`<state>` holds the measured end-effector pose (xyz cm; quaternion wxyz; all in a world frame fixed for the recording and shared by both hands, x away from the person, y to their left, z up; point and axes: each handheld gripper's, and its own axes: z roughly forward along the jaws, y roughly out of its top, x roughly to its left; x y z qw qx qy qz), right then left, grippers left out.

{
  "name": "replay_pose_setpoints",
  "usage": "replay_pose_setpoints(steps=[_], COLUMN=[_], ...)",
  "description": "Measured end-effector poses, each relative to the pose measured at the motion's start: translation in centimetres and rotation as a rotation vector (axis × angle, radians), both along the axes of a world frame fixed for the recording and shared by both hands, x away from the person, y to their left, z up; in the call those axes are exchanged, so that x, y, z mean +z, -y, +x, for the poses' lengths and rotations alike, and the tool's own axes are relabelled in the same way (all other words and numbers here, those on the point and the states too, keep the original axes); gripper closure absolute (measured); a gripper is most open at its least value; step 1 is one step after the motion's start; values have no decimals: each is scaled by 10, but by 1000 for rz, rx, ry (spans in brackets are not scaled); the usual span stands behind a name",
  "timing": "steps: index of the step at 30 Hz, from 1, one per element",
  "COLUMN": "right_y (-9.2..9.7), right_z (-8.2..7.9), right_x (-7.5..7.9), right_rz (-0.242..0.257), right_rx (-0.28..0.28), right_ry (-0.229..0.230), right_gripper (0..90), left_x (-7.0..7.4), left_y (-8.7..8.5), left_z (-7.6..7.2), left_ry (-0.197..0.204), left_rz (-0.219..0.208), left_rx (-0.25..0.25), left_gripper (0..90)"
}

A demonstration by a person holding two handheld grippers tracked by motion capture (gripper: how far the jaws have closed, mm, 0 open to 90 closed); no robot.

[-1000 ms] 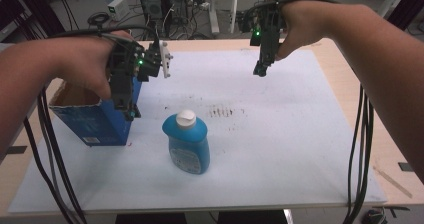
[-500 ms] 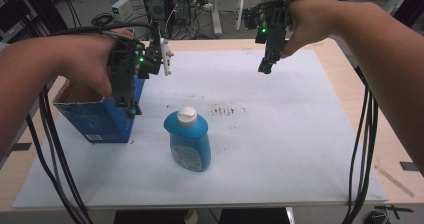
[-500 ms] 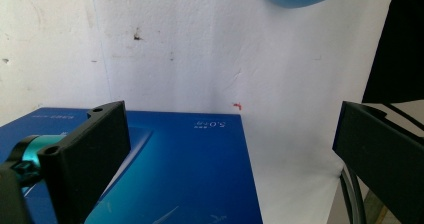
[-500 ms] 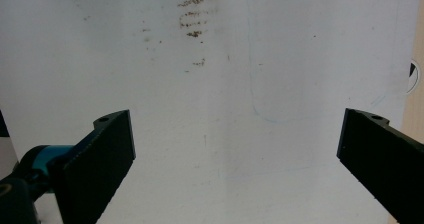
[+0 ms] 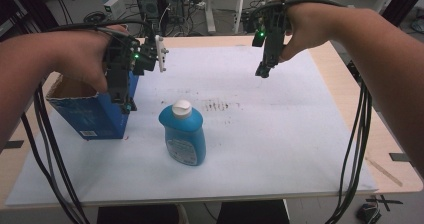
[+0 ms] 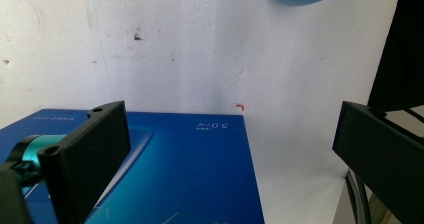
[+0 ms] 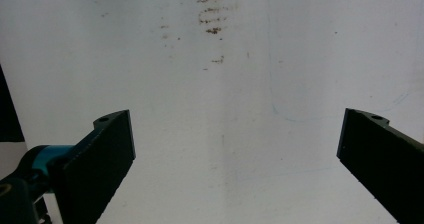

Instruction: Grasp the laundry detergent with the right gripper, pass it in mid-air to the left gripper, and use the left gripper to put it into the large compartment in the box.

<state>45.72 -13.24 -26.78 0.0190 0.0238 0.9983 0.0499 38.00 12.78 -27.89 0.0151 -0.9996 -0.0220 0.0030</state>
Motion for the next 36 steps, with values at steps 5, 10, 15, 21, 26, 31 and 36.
replay_pose_setpoints(steps=[5, 10, 15, 21, 26, 31, 36], right_y=[4, 8, 17, 21, 25, 27, 28], right_z=[-16, -30, -49, -66, -78, -90, -99], right_x=[-1, -5, -14, -20, -27, -37, -47], right_rz=[26, 63, 128, 224, 337, 422, 492], right_rx=[1, -5, -24, -38, -46, -55, -60], right_ry=[-6, -22, -66, -99, -115, -116, -113], right_gripper=[13, 12, 12, 12, 12, 12, 12], left_x=[0, 0, -1, -1, -1, 0, 1], left_y=[1, 0, 0, 0, 0, -1, -2], left_z=[-2, -2, -1, 1, 1, 1, -1], left_ry=[0, 2, -3, -10, -18, -19, -16], left_rz=[2, -4, -14, -28, -37, -37, -44], left_rx=[-16, -18, -29, -33, -31, -35, -33], left_gripper=[18, 18, 18, 18, 18, 17, 18])
